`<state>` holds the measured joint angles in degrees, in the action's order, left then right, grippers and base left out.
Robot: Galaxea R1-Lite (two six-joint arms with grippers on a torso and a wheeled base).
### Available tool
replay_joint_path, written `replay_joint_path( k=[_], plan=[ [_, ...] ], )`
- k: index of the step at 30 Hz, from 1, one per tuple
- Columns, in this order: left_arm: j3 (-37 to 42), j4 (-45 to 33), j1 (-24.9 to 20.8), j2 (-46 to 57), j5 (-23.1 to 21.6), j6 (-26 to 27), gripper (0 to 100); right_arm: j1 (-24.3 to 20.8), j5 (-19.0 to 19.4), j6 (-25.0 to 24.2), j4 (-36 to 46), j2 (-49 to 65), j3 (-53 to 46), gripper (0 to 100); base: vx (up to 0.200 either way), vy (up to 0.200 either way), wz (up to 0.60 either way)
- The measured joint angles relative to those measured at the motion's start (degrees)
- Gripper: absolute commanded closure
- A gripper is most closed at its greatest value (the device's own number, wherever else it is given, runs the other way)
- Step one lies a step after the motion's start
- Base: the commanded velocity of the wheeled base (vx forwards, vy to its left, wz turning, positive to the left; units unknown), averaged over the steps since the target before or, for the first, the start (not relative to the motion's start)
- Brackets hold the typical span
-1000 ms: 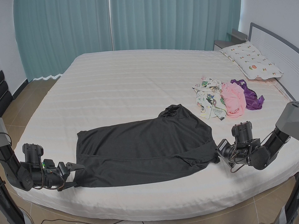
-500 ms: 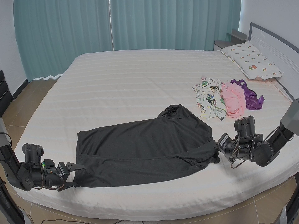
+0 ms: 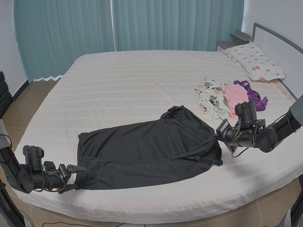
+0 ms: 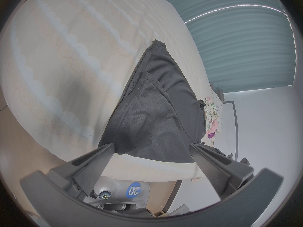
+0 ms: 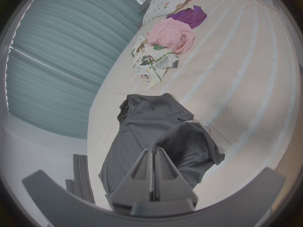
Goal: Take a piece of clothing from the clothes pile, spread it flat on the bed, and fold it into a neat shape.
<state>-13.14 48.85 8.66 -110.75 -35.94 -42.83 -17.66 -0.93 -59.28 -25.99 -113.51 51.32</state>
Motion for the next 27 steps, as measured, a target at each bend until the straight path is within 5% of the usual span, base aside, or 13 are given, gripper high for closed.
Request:
replay_joint_path(
  k=[12, 20, 21, 27],
  plan=[
    [-0.02, 0.0, 0.0, 0.0, 0.0, -0.04, 0, -0.09, 0.93, 0.02, 6.16, 2.65, -5.73, 100, 0.0, 0.0, 0.0],
    [0.09, 0.0, 0.0, 0.0, -0.02, -0.04, 0, 0.22, 0.41, 4.38, 5.57, 0.22, -9.37, 100, 0.0, 0.0, 0.0],
    [0.09, 0.0, 0.0, 0.0, -0.02, -0.04, 0, 0.17, 0.13, 4.82, 5.03, -0.44, -9.74, 0, 0.0, 0.0, 0.0],
    [0.06, 0.0, 0.02, 0.0, 0.0, -0.04, 0, 0.2, -1.3, 8.29, 0.56, -3.72, -11.25, 0, 0.0, 0.0, 0.0]
  ],
)
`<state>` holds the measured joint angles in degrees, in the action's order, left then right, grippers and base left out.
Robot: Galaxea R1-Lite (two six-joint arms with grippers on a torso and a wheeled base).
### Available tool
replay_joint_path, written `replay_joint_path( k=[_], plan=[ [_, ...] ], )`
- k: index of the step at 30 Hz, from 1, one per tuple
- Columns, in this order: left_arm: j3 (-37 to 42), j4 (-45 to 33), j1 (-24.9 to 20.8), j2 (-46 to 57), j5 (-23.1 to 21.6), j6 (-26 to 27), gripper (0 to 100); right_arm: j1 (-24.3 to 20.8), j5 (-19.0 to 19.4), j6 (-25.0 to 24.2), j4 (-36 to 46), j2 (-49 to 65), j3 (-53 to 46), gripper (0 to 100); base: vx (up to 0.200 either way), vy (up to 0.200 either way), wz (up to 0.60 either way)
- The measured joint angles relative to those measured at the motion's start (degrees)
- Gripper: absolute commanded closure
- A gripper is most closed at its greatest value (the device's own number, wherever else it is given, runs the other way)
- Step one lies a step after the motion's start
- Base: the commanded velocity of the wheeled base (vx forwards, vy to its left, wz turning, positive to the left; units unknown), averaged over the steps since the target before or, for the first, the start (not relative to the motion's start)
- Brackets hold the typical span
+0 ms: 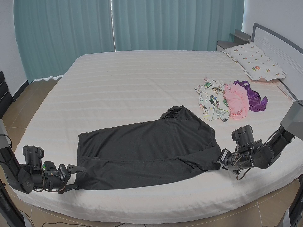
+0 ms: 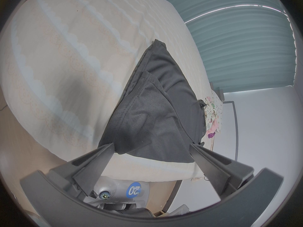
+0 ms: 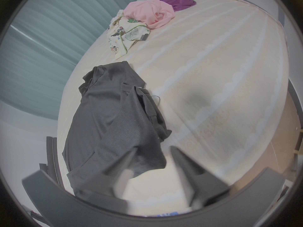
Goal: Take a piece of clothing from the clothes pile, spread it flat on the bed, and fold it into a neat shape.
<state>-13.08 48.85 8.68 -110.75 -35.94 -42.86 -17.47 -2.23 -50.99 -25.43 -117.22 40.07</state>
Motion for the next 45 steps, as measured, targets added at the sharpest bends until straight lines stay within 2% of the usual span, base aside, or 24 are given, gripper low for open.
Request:
replay_joint_path(
  k=[6, 14, 20, 21, 28, 41, 42, 45],
  plan=[
    [-0.04, 0.0, -0.02, 0.0, 0.0, 0.0, 0, 0.38, -0.63, 0.91, -5.69, -0.35, -0.94, 0, 0.0, 0.0, 0.0],
    [0.0, 0.0, 0.0, 0.0, 0.0, -0.02, 0, 2.21, 0.05, 1.34, -6.8, 1.95, 0.04, 0, 0.0, 0.0, 0.0],
    [0.02, 0.0, 0.02, 0.0, 0.0, 0.0, 0, 2.78, 0.56, 2.94, -8.31, -1.02, 2.43, 0, 0.0, 0.0, 0.0],
    [0.05, 0.0, 0.02, 0.0, 0.0, 0.02, 0, 2.76, 0.67, 3.29, -9.33, -1.84, 2.95, 100, 0.0, 0.0, 0.0],
    [0.07, 0.0, -0.06, 0.0, 0.0, 0.06, 0, 3.72, 0.4, 6.08, -13.32, -7.01, 6.1, 100, 0.0, 0.0, 0.0],
    [0.16, 0.0, -0.2, 0.0, 0.0, 0.09, 0, 6.56, 0.71, 5.38, -18.66, -10.39, 7.17, 100, 0.0, 0.0, 0.0],
    [0.16, 0.0, -0.2, 0.0, 0.0, 0.09, 0, 6.58, 0.73, 5.38, -19.29, -10.53, 7.06, 0, 0.0, 0.0, 0.0],
    [0.18, 0.0, -0.2, 0.0, 0.0, 0.15, 0, 6.69, 0.78, 5.27, -20.96, -10.89, 6.81, 0, 0.0, 0.0, 0.0]
  ],
)
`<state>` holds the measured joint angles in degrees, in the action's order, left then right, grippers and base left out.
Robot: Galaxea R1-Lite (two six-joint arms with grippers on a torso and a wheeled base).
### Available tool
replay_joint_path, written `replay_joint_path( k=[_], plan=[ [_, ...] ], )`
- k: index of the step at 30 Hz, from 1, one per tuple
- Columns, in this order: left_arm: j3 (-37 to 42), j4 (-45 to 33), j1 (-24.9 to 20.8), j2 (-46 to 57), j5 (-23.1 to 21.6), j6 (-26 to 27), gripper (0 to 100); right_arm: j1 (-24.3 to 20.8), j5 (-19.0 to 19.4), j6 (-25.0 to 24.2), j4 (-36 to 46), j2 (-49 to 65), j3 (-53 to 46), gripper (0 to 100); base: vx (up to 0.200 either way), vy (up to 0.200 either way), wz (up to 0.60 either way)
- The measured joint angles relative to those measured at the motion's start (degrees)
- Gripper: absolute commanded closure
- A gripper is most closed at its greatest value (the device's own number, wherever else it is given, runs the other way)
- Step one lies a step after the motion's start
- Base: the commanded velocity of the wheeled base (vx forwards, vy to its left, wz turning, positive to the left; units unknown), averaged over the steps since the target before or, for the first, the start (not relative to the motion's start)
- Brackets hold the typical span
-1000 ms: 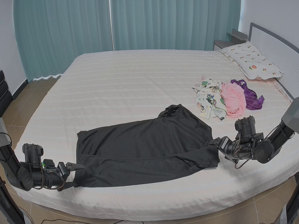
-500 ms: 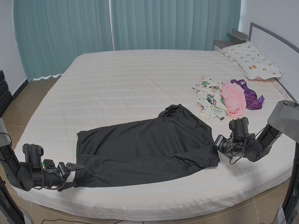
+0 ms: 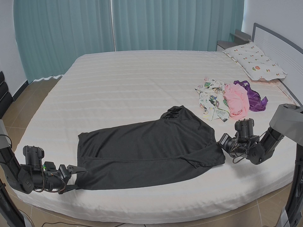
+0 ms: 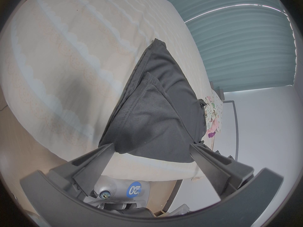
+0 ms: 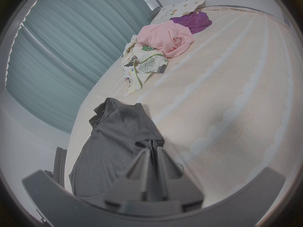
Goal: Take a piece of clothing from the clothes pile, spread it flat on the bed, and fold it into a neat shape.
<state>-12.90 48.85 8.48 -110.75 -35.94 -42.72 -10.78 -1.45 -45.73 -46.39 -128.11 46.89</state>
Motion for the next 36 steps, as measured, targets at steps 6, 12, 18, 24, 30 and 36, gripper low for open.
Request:
replay_joint_path(
  k=[6, 12, 18, 24, 30, 36],
  plan=[
    [0.02, 0.01, 0.02, 0.0, 0.0, -0.11, 0, 0.09, -0.02, -1.78, -2.77, 0.2, -0.89, 0, 0.0, 0.0, 0.0],
    [0.22, 0.09, 0.06, 0.11, 0.04, -0.39, 0, 0.69, 0.06, -5.13, -4.17, 3.41, -3.1, 0, 0.1, 0.0, 0.0],
    [0.45, 0.06, 0.38, 0.3, 0.17, -0.59, 0, 1.05, 0.72, -11.47, -4.44, 7.88, -8.8, 0, 0.2, 0.0, 0.0],
    [0.5, -0.02, 1.11, 2.43, 0.61, -1.56, 0, 1.46, 3.08, -13.93, -7.03, 10.78, -13.62, 0, 0.1, 0.0, 0.0],
    [0.15, -0.07, 1.62, 6.62, 2.55, -3.64, 0, 1.6, 4.43, -14.65, -10.74, 12.07, -17.35, 0, 0.0, 0.0, 0.0],
    [-0.83, -0.05, 1.77, 7.3, 5.8, -3.89, 0, 1.66, 4.45, -14.68, -10.79, 12.37, -18.51, 0, 0.0, 0.0, 0.0]
  ],
)
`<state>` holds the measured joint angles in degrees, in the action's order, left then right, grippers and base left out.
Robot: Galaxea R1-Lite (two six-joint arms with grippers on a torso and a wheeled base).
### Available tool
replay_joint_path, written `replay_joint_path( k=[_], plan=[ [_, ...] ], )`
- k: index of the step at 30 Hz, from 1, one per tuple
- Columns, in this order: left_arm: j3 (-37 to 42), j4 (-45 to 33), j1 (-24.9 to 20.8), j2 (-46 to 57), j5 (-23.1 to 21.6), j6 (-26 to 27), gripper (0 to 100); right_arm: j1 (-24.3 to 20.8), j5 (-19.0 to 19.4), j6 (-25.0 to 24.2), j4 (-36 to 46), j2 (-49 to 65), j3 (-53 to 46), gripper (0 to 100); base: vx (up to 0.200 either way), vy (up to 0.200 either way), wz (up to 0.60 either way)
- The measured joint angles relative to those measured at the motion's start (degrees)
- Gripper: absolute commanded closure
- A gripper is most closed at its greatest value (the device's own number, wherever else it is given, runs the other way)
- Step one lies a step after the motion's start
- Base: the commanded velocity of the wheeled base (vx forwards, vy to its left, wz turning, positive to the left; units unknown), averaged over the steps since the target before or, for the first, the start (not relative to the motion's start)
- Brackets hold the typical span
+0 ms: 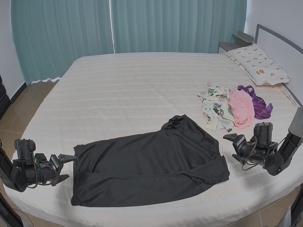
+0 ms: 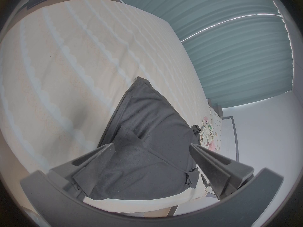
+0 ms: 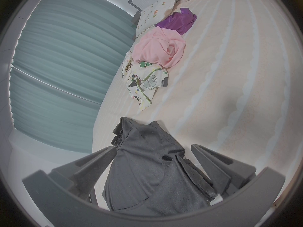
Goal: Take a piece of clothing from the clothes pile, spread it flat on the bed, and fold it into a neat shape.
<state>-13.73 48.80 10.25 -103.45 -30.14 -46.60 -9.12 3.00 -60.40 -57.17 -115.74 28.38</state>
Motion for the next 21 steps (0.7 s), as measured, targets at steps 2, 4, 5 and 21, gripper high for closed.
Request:
replay_joint_path(
  k=[2, 4, 5, 21],
  plan=[
    [-0.13, 0.02, 0.0, -0.13, 0.0, 0.0, 0, 0.09, -0.02, 0.02, -0.05, 0.02, -0.16, 0, 0.2, 0.0, 0.0],
    [-0.2, 0.02, 0.07, -0.35, 0.02, 0.02, 0, 0.09, 0.0, 0.0, -0.02, 0.02, -0.24, 0, 0.2, 0.0, 0.0],
    [-0.22, 0.02, 0.07, -0.51, 0.02, 0.05, 0, 0.09, -0.02, 0.02, -0.05, 0.02, -0.27, 0, 0.2, 0.0, 0.0],
    [-3.61, 0.06, -0.06, -1.37, 3.6, 0.24, 0, -0.02, 0.22, 0.27, -0.05, -0.22, -0.51, 0, 0.013, 0.0, 0.0]
  ],
)
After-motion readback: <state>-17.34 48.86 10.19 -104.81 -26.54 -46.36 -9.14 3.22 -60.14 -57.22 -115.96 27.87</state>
